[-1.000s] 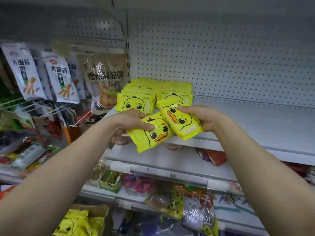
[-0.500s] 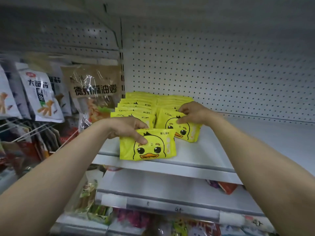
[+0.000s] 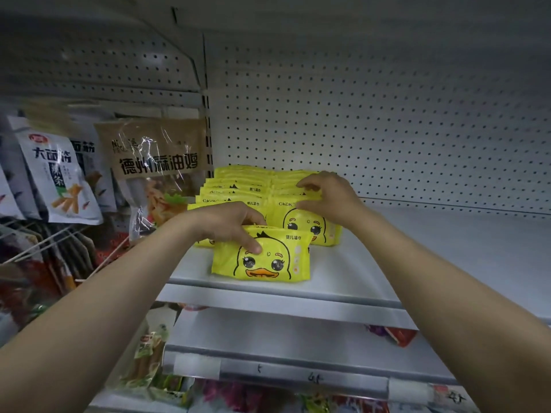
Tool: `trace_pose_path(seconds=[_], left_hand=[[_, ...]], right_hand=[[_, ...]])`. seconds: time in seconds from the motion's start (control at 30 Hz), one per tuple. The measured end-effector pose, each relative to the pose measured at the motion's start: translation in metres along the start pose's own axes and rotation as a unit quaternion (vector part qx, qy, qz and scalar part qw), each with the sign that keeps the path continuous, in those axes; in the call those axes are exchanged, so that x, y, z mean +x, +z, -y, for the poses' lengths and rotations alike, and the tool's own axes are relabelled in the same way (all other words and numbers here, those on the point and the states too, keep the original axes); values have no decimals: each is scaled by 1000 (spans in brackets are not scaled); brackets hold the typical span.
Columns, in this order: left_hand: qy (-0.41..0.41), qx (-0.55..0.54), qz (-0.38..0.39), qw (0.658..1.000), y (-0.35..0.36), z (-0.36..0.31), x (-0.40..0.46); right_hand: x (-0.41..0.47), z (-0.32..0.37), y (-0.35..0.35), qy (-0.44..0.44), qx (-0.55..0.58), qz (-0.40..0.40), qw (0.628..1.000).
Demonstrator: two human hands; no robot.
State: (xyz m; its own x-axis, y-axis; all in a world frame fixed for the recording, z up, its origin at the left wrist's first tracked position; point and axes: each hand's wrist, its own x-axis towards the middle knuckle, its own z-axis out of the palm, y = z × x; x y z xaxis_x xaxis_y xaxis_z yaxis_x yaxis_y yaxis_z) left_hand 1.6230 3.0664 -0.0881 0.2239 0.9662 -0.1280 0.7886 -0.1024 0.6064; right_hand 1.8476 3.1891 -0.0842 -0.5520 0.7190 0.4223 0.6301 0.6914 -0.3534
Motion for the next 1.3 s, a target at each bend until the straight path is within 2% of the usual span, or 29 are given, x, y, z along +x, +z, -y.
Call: trace_pose_path(seconds=[0.03,0.1,0.13,0.2,0.27,0.37,0.47,0.6,0.9,1.17,1.3], left_hand=[[5,15,-5,1000,0,-3,3],[16,54,-27,998,2,-11,9],[20,72,-40,996,4,-16,12],[25,89,-77,993,8,-25,16],[28,79,-119,989,13,-28,21],[33,71,-236,969,21,-18,24],[-12,182,-307,934,27,2,18],[-73,246,-297,920,43,23,12],[-31,198,-315,928,48,40,15],[-12,200,-317,927,49,44,16],[-35,197,-300,933,49,34,12]], right_hand=[[-6,8,-4,2,54,-6,999],[-20,25,-12,16,121,68,990],[-26,33,-14,23,122,128,984],[-34,41,-11,17,50,206,977],[-37,40,-5,-6,-35,204,978],[-38,31,-5,9,-48,164,985],[-37,18,-10,42,-41,151,987],[-33,7,-11,74,-49,142,986],[-29,-1,-6,121,-58,108,985],[-33,8,2,128,-159,40,978],[-36,18,4,120,-203,44,971]])
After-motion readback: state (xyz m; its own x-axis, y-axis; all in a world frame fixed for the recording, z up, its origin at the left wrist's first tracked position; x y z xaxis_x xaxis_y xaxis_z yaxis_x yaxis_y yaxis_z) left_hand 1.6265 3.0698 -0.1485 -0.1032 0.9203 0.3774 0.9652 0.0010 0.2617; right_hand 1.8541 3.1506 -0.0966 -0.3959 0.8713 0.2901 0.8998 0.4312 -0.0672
